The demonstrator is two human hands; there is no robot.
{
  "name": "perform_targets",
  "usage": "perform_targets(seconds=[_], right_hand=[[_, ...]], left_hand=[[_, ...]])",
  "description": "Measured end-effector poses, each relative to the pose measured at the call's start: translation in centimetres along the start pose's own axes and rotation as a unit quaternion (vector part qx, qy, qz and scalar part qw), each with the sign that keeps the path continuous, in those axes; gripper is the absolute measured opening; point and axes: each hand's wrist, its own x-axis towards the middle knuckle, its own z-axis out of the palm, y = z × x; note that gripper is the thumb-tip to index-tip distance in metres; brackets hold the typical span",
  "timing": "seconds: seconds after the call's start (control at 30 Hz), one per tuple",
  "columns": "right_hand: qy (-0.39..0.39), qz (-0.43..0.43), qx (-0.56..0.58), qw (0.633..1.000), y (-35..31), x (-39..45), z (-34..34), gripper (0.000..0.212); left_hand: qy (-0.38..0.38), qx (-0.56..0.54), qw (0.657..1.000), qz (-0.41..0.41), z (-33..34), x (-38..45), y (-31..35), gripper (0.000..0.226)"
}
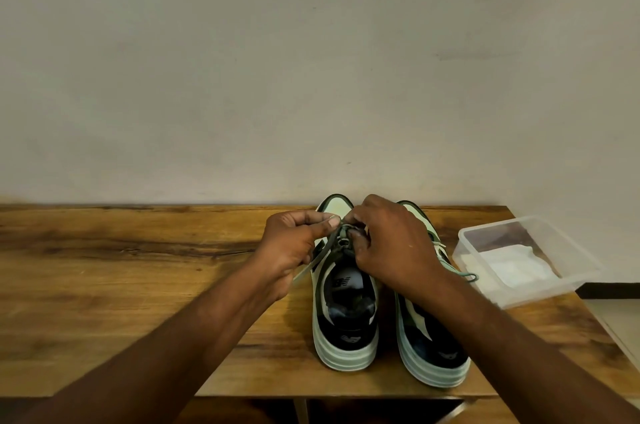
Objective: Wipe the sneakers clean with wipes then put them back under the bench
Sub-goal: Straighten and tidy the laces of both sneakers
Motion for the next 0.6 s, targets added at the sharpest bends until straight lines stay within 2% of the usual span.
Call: perform_targets(seconds=[0.17, 0.27, 0.43, 0.6], right_hand=[[0.029, -0.032, -0.015, 0.999, 0.1, -0.1, 0.0, 0.019], [0.049, -0.083, -0.038, 0.995, 0.1, -0.2, -0.6, 0.025], [0.069, -0.201, -0.078, 0.974, 0.5, -0.4, -1.0, 0.014], [0.065, -0.213, -0.089, 0.971, 0.9, -0.2, -0.7, 0.014]], left_hand=[[-0.011, -0.014, 0.999, -0.028, -0.2, -0.2, 0.4, 0.019], [-0.016, -0.032, 0.998, -0.044, -0.2, -0.4, 0.6, 0.015], [-0.012, -0.036, 0.998, -0.057, 0.0, -0.7, 0.8, 0.009], [-0.008, -0.032, 0.998, -0.057, -0.1, -0.6, 0.9, 0.009]])
